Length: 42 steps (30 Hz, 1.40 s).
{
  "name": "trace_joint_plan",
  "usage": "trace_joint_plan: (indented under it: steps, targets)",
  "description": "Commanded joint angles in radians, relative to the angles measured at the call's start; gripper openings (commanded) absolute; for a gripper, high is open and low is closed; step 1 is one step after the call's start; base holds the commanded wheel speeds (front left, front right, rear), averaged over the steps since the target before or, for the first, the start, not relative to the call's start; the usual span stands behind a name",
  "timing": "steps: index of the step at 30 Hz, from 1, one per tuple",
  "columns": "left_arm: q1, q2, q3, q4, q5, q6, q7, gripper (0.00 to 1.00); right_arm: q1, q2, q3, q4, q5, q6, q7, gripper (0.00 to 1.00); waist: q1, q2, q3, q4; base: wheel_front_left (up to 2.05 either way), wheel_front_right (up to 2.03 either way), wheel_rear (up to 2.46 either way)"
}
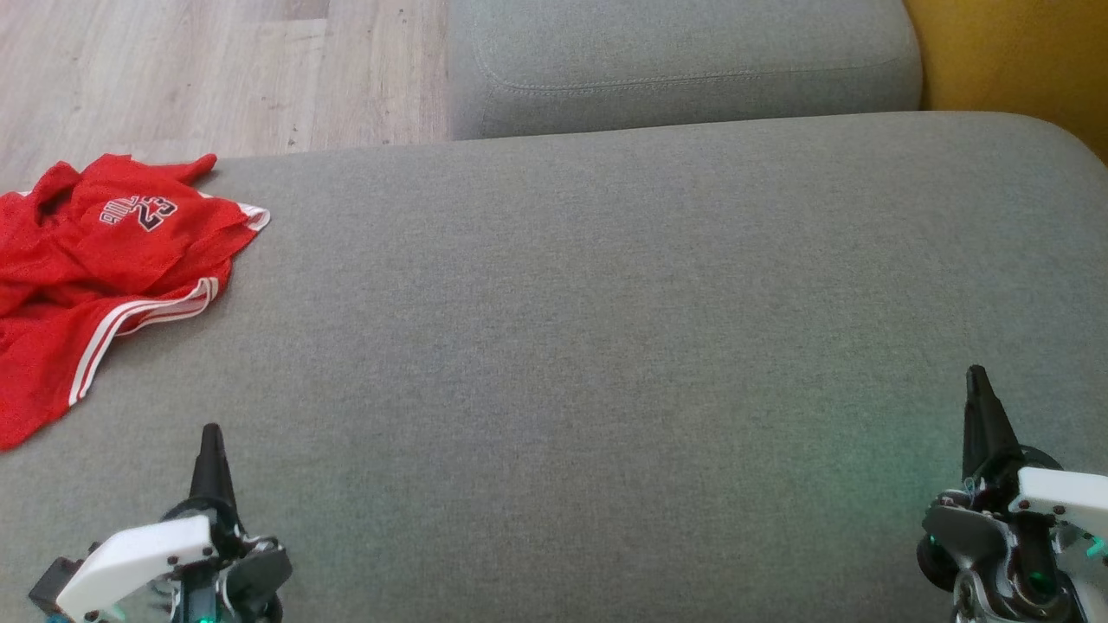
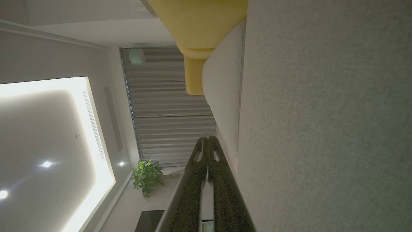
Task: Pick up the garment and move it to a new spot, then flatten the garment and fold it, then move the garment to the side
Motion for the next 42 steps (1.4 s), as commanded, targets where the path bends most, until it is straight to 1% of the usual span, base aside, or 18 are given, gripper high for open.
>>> trace_joint_plan:
  steps: [1,42]
  targets:
    - [-0.048,0.005,0.035,-0.037,-0.006,-0.007,0.007,0.00,-0.051,-0.005,0.021,-0.037,-0.003,0.007,0.006,0.00,0.0000,0.0000,0.000,0.000,0.00,0.00,0.00]
    - [-0.048,0.005,0.035,-0.037,-0.006,-0.007,0.007,0.00,-0.051,-0.005,0.021,-0.037,-0.003,0.007,0.006,0.00,0.0000,0.0000,0.000,0.000,0.00,0.00,0.00]
